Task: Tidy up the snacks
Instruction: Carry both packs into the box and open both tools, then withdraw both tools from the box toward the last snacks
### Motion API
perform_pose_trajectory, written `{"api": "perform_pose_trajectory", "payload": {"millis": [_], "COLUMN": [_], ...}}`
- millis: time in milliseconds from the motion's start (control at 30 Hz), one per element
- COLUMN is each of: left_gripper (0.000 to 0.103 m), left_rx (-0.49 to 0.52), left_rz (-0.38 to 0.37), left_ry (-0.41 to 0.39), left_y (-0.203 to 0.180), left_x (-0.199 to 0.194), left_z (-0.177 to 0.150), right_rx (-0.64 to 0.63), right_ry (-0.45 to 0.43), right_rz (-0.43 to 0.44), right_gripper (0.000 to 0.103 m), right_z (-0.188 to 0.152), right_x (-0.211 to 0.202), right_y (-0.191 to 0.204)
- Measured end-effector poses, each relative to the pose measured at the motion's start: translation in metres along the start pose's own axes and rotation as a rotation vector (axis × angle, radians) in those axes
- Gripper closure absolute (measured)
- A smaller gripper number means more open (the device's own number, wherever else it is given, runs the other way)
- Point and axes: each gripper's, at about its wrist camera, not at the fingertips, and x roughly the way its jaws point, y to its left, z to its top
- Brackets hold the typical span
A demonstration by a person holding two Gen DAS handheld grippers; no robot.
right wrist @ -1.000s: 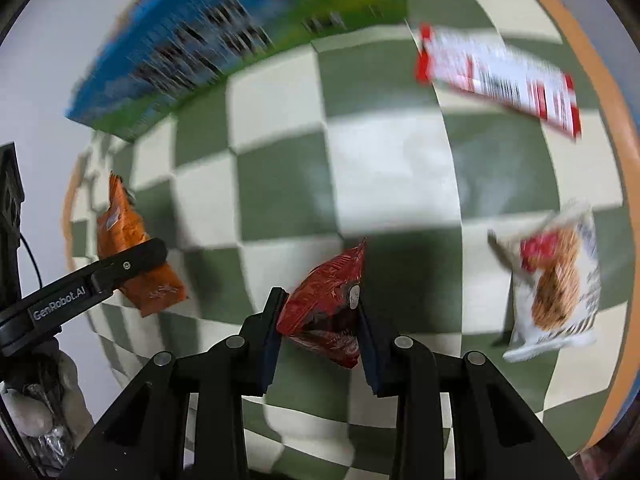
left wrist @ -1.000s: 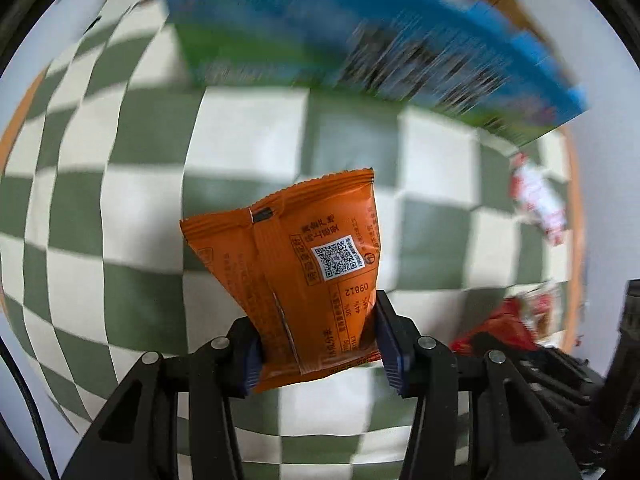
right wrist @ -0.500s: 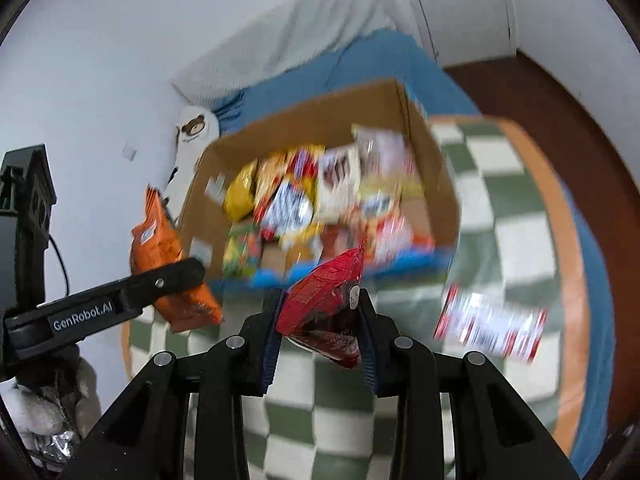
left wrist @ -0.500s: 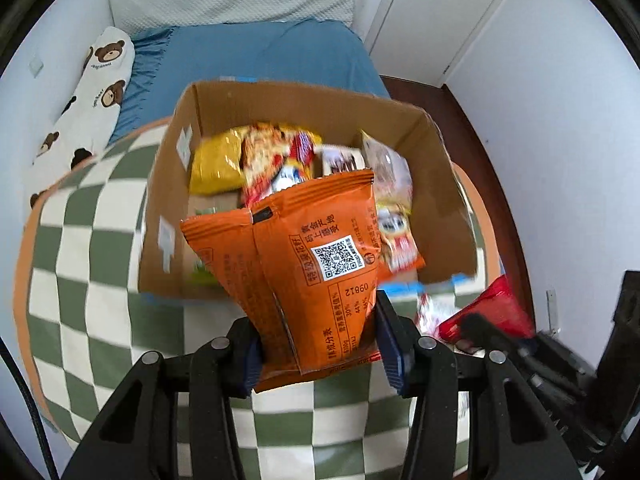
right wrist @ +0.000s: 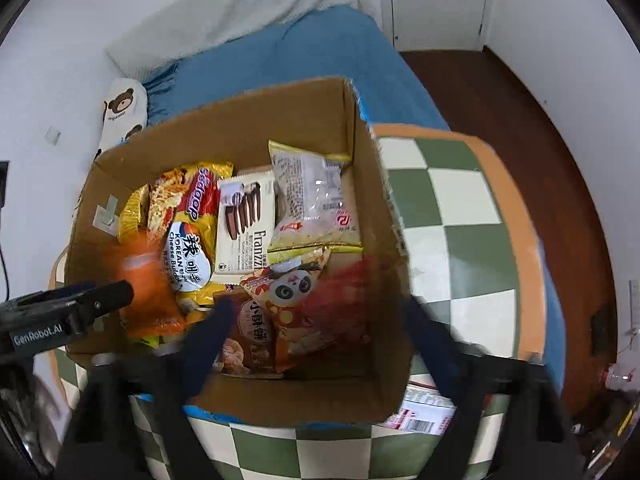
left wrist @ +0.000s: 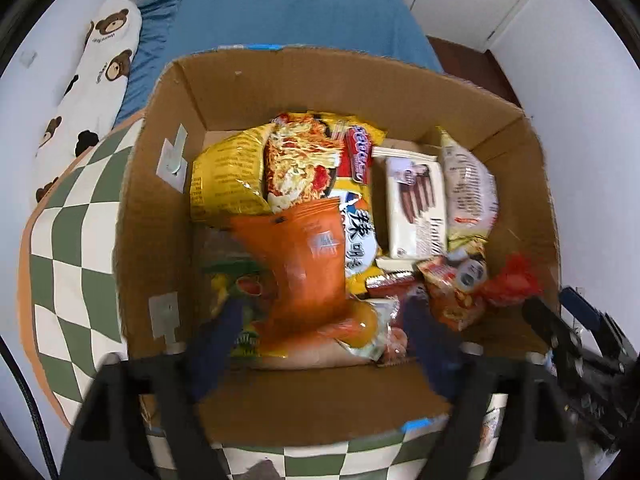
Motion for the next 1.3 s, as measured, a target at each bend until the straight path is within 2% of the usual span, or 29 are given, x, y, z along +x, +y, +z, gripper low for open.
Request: {"api": "perform_pose_trajectory", "payload": {"millis": [200, 500, 567, 667, 967, 1300], "left_gripper": [0.017, 0.016, 0.016, 0.016, 0.016, 0.016], "left_rx": [-0.013, 0.000, 0.002, 0.004, 0.040, 0.031], "left_rz": [0.014, 0.025, 0.027, 0.033, 0.089, 0.085], "left_ry": [0.008, -0.084, -0.112, -0.162, -0.332, -0.445], "left_y": [0.004, -0.001, -0.003, -0.004, -0.008, -0.010], "left_x": [0.011, -0.007, -0.017, -0.033, -0.087, -0.133], "left_z": [-0.001, -0.017, -0.025, -0.037, -0.079, -0.126], "right_rx": [0.003, -0.022, -0.046, -0.088, -0.124, -0.127], "right_ry": [0.018, 0.004, -0.014, -0.047, -0.160, -0.283], "right_rz": [0.019, 0.030, 0.015, -0.026, -0.017, -0.001], "right_gripper": [0.011, 0.011, 0.005, 0.004, 0.004, 0.004], "right_z": [-0.004, -0.005, -0.008, -0.014, -0.042, -0.080], "right_x": [0.010, 0.001, -0.007, -0.018, -0.062, -0.123], "right_y": [-0.001, 0.004, 0.008, 0.015, 0.023, 0.025]}}
